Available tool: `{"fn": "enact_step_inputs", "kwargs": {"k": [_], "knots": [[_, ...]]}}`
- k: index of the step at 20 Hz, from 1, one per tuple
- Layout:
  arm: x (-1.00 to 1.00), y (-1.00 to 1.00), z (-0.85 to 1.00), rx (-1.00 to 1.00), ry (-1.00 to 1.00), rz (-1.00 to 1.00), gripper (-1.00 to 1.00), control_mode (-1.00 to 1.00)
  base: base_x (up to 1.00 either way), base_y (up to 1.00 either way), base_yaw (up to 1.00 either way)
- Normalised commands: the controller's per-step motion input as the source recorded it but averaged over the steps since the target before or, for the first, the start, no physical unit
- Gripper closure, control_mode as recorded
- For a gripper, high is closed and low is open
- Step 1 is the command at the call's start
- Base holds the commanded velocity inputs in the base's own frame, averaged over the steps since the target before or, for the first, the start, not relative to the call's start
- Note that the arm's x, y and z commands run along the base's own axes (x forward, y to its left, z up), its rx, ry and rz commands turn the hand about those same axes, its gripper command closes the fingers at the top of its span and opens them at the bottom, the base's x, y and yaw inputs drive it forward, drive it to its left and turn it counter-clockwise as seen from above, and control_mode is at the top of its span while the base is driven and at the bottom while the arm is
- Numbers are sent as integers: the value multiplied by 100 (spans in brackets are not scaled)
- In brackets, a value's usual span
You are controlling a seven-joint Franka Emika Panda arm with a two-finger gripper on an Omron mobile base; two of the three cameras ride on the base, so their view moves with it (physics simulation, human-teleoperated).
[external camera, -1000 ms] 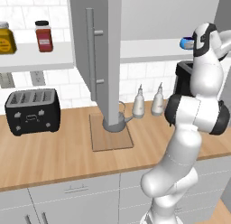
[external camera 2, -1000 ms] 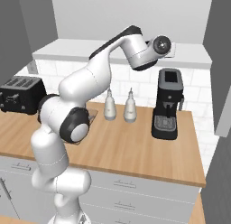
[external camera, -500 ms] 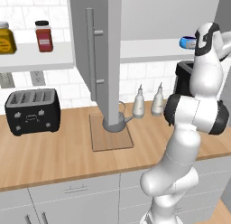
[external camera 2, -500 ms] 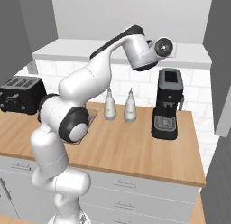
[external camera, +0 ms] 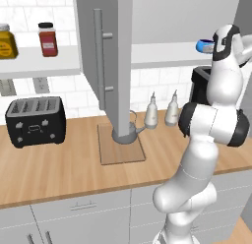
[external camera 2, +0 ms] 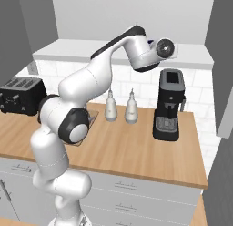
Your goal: Pick the kettle from the counter and place it on the tray. Then pick the mug from the cabinet and place it on the tray. Then close the cabinet doors.
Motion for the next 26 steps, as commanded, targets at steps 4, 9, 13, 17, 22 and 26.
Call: {"fn": "enact_step_inputs", "kwargs": {"k": [4, 9, 13, 17, 22, 26], "knots": [[-33, 1, 0, 0, -4, 4, 100, -100, 0, 0, 0], [-69, 35, 0, 0, -1, 27, 100, -100, 0, 0, 0], [-69, 84, -7, -3, 0, 32, 100, -100, 0, 0, 0], [-69, 92, -9, -1, -4, 31, 100, -100, 0, 0, 0], [-72, 85, -4, -1, -6, 34, 100, -100, 0, 0, 0], [-80, 71, -12, -1, -8, 36, 100, -100, 0, 0, 0]]}}
